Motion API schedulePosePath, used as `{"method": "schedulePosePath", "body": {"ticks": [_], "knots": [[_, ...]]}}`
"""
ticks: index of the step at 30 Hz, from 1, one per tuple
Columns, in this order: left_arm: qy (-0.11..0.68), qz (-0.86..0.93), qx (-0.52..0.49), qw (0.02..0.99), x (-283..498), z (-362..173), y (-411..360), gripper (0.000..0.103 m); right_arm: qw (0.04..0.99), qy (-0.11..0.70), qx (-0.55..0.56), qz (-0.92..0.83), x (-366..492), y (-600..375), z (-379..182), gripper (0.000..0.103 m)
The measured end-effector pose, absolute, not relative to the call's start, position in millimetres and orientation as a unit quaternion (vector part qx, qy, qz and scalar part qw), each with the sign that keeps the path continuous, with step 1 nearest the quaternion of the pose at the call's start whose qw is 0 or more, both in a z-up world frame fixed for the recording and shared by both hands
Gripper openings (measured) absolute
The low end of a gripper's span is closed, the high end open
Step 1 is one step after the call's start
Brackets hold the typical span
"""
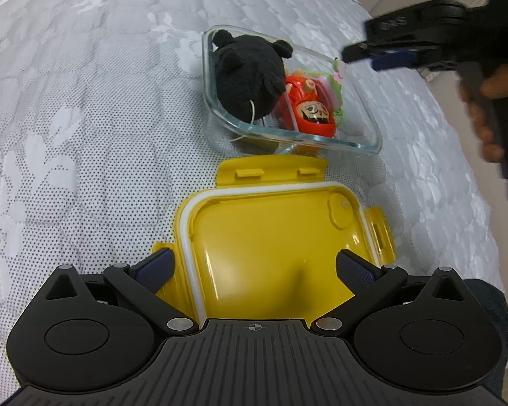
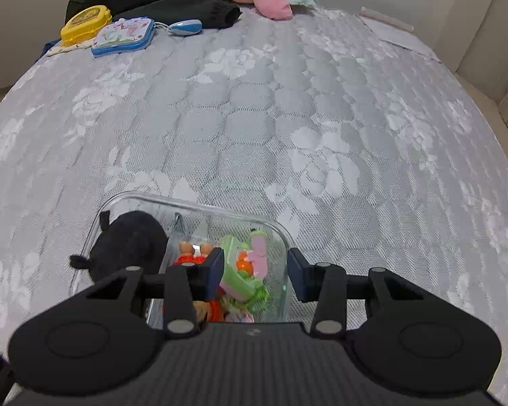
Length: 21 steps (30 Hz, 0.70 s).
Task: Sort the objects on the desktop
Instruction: 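Adjust the keychain inside the glass container with the right tool, then push the keychain and doll down into the container with the right tool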
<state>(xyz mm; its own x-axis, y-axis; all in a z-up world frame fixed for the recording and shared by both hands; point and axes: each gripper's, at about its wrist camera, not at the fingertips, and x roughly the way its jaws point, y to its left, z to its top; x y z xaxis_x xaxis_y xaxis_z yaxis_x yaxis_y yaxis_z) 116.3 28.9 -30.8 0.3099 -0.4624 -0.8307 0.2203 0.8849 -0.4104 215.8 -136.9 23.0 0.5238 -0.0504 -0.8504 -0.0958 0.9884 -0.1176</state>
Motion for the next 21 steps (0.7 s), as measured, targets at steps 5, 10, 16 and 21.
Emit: {"method": "schedulePosePath", "body": {"ticks": [5,10,16,21], "knots": [[0.547,-0.214,-0.11,0.802,116,-31,29,0.103,0.876,0.482,-0.026,0.023,221,-140,3,0.044],[0.548,-0.214,-0.113,0.801,117,-31,29,0.103,0.838,0.545,0.009,-0.012,221,-149,-16,0.042],[0.548,-0.214,-0.111,0.801,116,-29,28,0.103,0.864,0.503,0.029,-0.008,199,-165,21,0.04],[0.548,-0.213,-0.11,0.801,116,-30,28,0.103,0.898,0.44,0.001,-0.016,212,-165,38,0.04]]}}
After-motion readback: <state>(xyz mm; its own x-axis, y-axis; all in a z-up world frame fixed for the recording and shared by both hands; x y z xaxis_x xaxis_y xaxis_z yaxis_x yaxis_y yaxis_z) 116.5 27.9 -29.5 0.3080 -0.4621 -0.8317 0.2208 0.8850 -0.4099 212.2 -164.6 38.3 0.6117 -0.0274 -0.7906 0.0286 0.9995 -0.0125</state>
